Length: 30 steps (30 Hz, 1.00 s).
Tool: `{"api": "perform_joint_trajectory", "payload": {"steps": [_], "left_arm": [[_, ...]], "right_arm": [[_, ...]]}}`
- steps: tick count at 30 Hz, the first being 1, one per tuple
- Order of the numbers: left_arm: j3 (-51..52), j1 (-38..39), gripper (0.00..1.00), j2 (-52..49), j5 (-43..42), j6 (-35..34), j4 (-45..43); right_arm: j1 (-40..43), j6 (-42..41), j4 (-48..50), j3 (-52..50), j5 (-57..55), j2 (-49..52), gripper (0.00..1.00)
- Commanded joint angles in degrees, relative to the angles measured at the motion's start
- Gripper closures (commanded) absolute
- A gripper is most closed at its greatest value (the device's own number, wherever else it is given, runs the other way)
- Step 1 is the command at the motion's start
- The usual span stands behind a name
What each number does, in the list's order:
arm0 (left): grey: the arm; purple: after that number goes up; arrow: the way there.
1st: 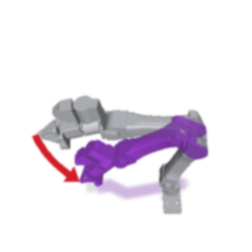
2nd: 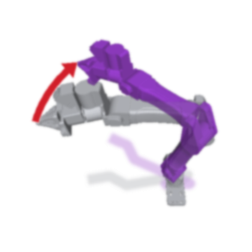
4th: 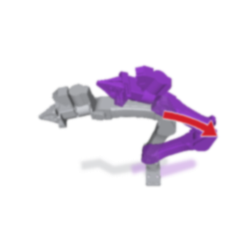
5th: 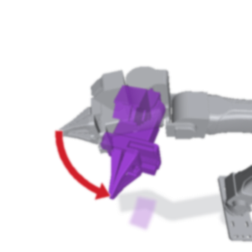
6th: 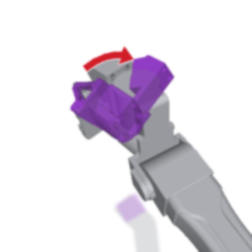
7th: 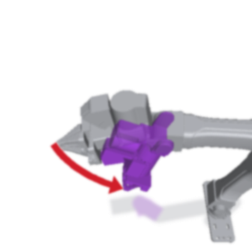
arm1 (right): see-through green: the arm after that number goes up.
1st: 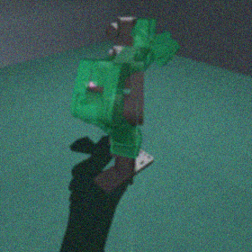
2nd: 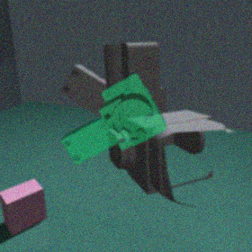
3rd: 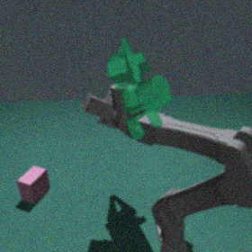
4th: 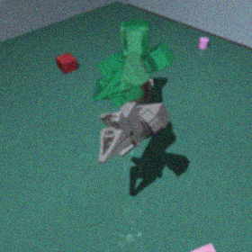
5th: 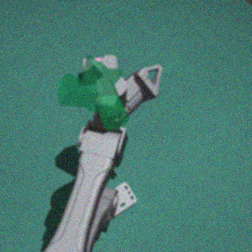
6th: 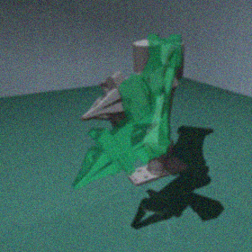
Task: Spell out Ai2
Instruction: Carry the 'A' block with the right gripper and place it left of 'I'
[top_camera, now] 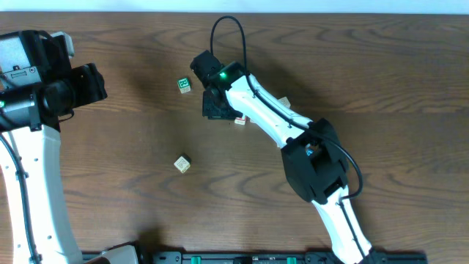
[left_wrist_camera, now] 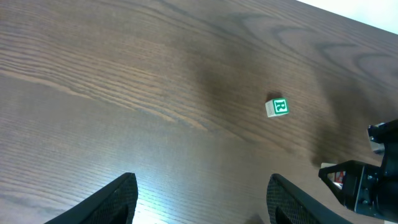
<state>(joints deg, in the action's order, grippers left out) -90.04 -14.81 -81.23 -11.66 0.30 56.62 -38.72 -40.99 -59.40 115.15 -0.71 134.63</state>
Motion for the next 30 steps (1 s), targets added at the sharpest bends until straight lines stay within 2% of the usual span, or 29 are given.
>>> {"api": "perform_joint_trajectory", "payload": {"steps": [1,21,22,24,30], "left_arm": [[-0.04,-0.04,0.32,-0.02,-0.48,0.83,0.09],[-0.04,-0.04,0.32,-0.02,-0.46,0.83,0.09],[-0.04,-0.04,0.32,-0.02,-0.46,0.83,0.07],[-0.04,-0.04,0.32,-0.04,-0.46,0.83,0.04],[-0.04,-0.04,0.32,-0.04,-0.46,0.85,-0.04]], "right_arm": [[1.05,-0.70,-0.28,0.59,-1.31,1.42,0.99],[2.32,-0.50,-0.63,0.59,0.07,4.28,0.99],[2.36,-0.48,-0.61,0.59,0.04,4.28,0.97],[2.54,-0.07,-0.63,0.59,0.07,4.28,0.86],[2.54,-0.07,-0.63,0.59,0.07,4.28,0.72]]}}
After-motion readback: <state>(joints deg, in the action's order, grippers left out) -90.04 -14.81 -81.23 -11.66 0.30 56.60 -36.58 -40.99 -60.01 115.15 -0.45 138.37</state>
